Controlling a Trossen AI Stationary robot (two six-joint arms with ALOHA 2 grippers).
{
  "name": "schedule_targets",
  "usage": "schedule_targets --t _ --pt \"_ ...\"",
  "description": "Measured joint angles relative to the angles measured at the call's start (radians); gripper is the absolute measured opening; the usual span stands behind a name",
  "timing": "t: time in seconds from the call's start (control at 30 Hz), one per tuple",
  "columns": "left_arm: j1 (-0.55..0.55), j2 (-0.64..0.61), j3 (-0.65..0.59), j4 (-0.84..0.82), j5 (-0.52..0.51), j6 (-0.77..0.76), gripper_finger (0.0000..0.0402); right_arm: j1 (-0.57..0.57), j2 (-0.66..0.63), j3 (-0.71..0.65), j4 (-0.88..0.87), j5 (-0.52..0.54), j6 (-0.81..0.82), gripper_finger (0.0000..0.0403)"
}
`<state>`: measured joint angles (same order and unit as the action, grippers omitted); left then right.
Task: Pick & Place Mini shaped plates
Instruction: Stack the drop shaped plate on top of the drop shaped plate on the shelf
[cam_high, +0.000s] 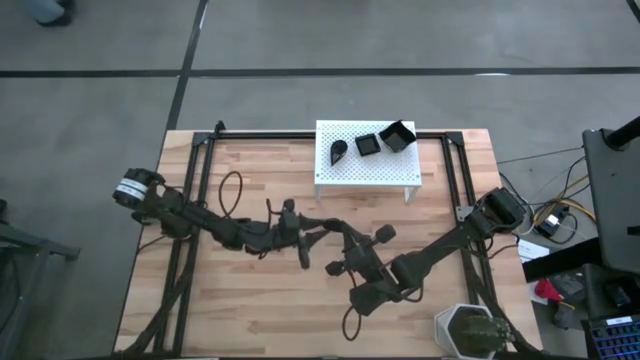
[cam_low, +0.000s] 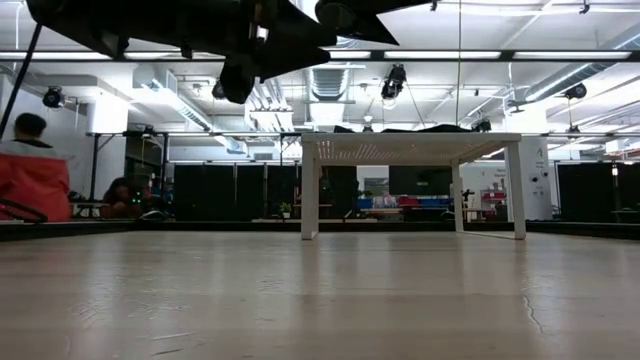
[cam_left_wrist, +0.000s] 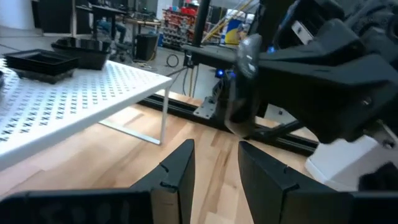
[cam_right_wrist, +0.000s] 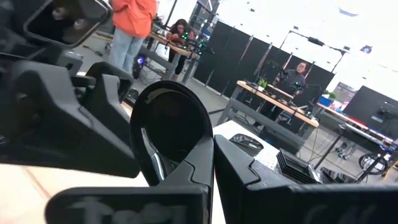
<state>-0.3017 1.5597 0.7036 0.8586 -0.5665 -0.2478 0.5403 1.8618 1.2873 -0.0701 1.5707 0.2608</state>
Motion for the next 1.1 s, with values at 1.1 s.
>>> schedule_targets --t 1.1 --pt "0.011 -0.024 0.013 0.032 -0.133 0.000 0.0121 -0.002 0.001 0.035 0.002 0.005 -0.063 0.0009"
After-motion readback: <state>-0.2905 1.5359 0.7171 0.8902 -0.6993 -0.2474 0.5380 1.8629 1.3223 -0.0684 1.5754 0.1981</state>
